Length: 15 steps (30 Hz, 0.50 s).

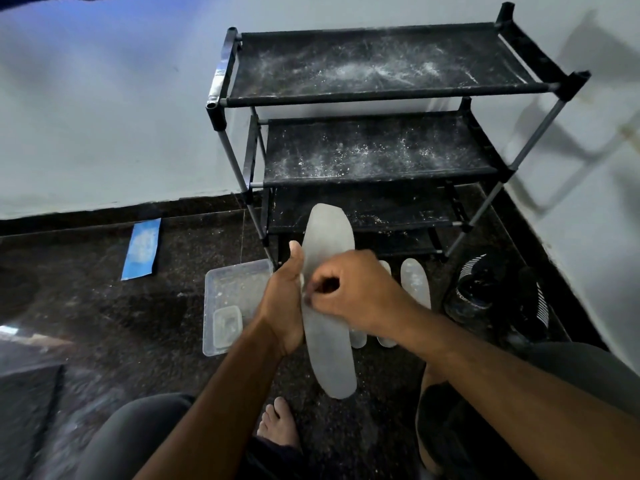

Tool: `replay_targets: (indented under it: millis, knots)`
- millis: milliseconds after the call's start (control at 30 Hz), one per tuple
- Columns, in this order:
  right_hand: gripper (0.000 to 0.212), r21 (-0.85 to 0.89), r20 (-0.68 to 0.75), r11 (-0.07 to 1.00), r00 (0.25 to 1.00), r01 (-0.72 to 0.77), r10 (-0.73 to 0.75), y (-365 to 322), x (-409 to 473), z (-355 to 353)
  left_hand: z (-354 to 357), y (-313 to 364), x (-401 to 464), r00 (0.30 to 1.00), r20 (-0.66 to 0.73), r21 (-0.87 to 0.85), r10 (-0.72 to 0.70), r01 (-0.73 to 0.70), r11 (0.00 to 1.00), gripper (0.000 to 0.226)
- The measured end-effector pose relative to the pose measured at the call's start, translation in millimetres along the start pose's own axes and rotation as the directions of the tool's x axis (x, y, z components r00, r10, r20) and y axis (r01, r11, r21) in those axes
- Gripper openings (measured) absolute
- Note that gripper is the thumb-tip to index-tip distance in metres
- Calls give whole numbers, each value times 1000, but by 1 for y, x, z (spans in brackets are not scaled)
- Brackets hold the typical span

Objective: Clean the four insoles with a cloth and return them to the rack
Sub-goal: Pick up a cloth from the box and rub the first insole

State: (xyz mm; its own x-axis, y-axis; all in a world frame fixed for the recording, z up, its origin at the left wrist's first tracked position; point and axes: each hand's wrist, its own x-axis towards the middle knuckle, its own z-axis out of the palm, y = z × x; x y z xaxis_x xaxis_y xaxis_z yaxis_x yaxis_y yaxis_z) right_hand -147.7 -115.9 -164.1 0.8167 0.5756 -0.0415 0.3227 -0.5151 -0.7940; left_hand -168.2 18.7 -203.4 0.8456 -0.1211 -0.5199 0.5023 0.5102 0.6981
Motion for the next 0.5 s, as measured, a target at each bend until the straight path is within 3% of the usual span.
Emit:
replay_targets:
  millis: [67, 133, 233, 300, 400, 500]
  knots:
    - [5, 51, 198, 999, 980, -4, -6, -7, -4, -4, -3, 1, 0, 1000, -8, -22, -9, 8, 1000, 73]
    - [5, 86, 228, 996, 974, -22, 2, -9, -2, -16, -5, 3, 1, 999, -32, -19, 5, -5, 1000, 73]
    - [2, 71, -92, 995, 993, -74, 80, -1, 6, -33, -3, 3, 0, 998, -39, 42, 45, -43, 998, 69]
    - [5, -47, -198, 993, 976, -105, 94, 4, 9, -30, 0, 2, -1, 998, -31, 30, 46, -45, 999, 67]
    - [6, -209, -35, 974, 996, -85, 79, 7, 4, -10, 3, 1, -1, 999, -18, 1, 35, -35, 999, 68]
    - [3, -119, 122, 992, 991, -40, 54, 3, 1, -8, 2, 3, -2, 999, -31, -19, 23, -23, 1000, 69]
